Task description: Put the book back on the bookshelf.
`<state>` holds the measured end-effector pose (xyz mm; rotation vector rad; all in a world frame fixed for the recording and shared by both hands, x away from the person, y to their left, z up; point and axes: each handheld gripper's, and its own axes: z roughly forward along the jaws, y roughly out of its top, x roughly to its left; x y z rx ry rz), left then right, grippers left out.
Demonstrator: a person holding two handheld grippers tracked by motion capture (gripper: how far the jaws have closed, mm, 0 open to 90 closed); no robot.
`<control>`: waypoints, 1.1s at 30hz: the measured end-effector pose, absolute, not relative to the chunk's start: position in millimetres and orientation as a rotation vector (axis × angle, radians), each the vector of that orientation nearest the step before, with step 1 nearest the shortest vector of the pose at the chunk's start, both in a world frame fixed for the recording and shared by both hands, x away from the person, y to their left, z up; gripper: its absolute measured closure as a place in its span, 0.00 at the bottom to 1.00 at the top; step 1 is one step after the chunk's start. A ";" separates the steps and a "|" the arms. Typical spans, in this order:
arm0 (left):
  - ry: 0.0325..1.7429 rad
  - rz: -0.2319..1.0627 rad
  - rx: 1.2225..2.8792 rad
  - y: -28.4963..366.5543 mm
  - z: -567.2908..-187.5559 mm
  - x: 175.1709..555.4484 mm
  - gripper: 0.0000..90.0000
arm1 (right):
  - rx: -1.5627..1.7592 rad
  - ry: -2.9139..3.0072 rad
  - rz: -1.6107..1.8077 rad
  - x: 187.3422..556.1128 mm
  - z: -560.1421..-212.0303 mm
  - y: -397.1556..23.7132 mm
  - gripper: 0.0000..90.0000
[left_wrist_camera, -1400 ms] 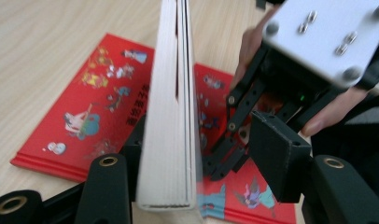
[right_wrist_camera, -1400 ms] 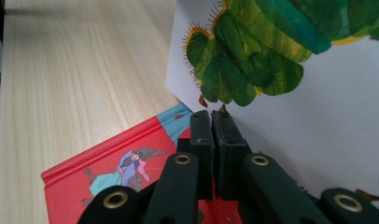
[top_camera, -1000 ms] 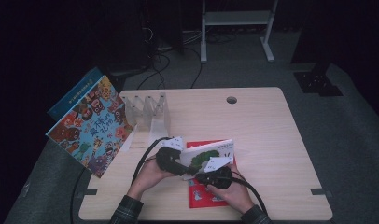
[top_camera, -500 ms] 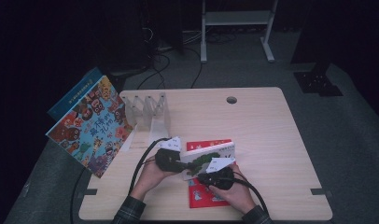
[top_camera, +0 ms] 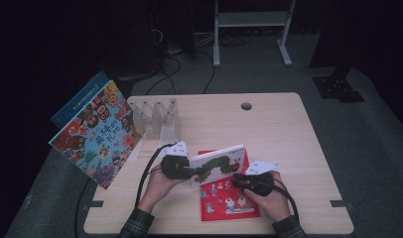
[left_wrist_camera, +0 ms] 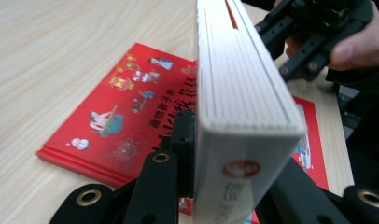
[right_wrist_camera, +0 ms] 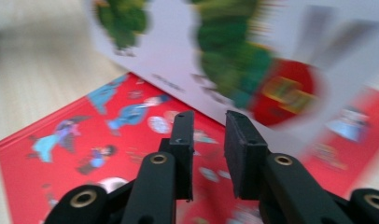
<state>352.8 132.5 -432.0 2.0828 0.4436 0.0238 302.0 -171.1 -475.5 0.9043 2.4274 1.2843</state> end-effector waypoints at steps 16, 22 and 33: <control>0.546 0.105 2.027 168.3 -411.0 351.2 0.84 | 1.267 2.158 1.090 334.4 -491.8 -248.6 0.48; 0.588 0.135 1.995 191.4 -402.6 349.3 0.84 | 1.324 2.137 1.043 340.5 -497.4 -256.9 0.41; 0.665 0.186 1.940 235.7 -391.2 336.5 0.84 | 1.349 2.133 0.981 344.9 -501.9 -260.0 0.31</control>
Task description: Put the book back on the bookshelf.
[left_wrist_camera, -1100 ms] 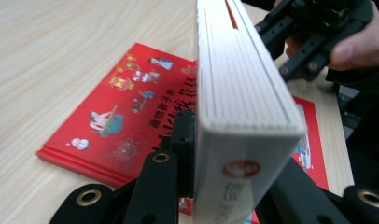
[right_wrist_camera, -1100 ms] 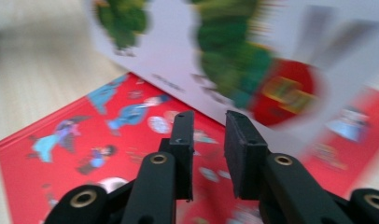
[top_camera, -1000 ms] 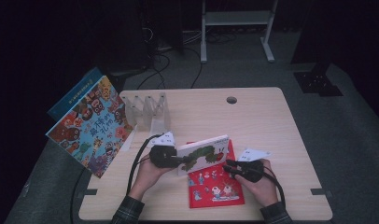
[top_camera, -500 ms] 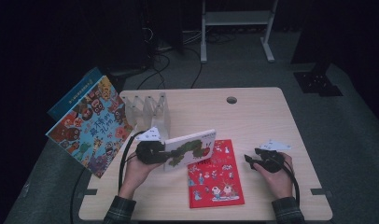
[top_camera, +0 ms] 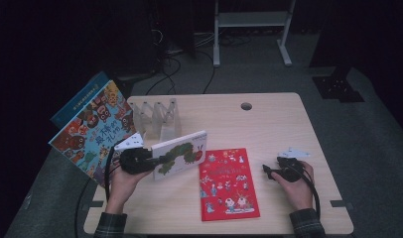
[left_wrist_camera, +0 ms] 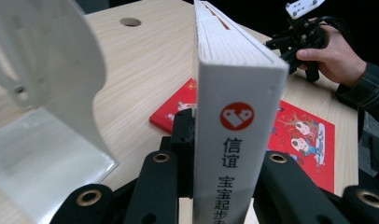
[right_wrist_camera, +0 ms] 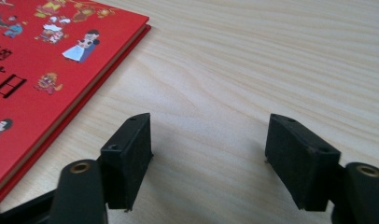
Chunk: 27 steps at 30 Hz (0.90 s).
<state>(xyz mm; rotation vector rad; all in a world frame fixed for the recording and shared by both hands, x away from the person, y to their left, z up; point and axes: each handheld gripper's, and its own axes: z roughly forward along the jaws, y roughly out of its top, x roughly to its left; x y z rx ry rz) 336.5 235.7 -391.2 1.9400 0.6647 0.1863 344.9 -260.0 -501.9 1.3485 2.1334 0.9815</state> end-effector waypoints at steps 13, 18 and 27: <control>0.762 0.249 1.900 292.2 -387.7 314.8 0.83 | 1.401 2.100 0.944 347.5 -502.6 -261.9 0.20; 0.794 0.274 1.887 310.0 -387.1 310.2 0.83 | 1.418 2.090 0.940 347.6 -502.4 -264.1 0.20; 0.860 0.336 1.854 320.6 -388.4 317.1 0.83 | 1.420 2.089 0.941 347.6 -502.4 -264.1 0.20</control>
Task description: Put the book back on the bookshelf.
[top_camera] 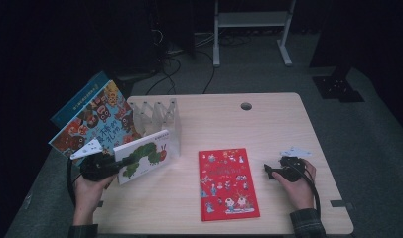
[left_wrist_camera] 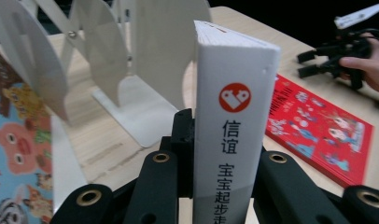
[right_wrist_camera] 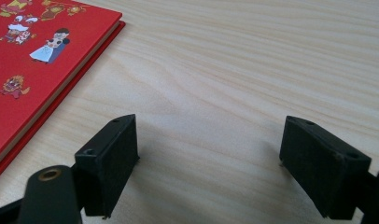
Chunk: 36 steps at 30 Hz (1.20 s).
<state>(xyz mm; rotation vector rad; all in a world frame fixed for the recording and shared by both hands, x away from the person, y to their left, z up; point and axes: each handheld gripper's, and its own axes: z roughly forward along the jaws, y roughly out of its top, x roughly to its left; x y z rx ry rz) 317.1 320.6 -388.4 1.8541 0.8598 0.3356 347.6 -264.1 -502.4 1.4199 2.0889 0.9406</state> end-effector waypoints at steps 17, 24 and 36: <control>0.927 0.504 1.853 285.5 -396.1 361.4 0.83 | 1.421 2.087 0.941 347.6 -502.4 -264.2 0.21; 0.928 0.530 1.838 272.8 -396.4 379.5 0.83 | 1.421 2.087 0.942 347.6 -502.5 -264.4 0.21; 0.960 0.558 1.796 265.0 -410.6 399.2 0.83 | 1.421 2.086 0.941 347.6 -502.4 -264.3 0.21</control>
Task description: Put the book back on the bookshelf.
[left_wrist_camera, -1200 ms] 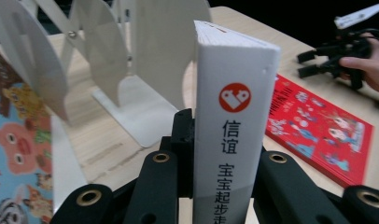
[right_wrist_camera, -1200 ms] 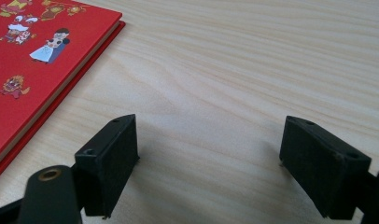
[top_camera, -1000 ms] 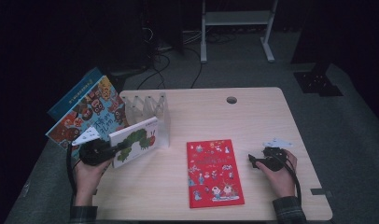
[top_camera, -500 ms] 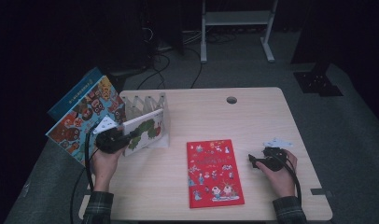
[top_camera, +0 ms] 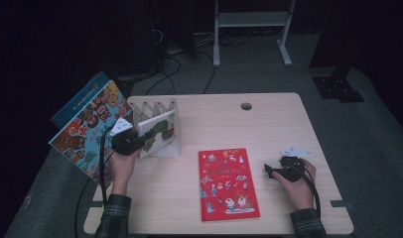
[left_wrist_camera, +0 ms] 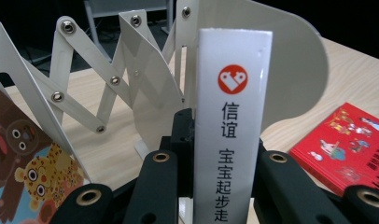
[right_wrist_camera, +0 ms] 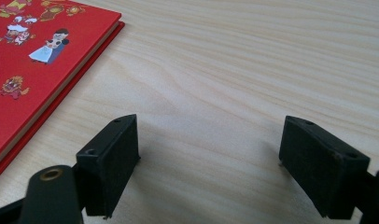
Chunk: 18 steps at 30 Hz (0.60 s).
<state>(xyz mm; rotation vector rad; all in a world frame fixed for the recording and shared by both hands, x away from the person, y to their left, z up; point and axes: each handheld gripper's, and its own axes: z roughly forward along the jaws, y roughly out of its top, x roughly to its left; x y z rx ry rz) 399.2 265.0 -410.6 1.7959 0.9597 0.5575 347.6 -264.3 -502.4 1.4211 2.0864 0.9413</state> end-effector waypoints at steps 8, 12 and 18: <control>0.961 0.561 1.797 262.6 -418.3 399.3 0.83 | 1.421 2.086 0.940 347.6 -502.5 -264.2 0.21; 0.975 0.554 1.830 260.7 -424.4 396.7 0.83 | 1.421 2.086 0.940 347.6 -502.5 -264.1 0.21; 0.989 0.531 1.873 257.6 -436.0 398.0 0.83 | 1.421 2.086 0.939 347.6 -502.5 -264.1 0.21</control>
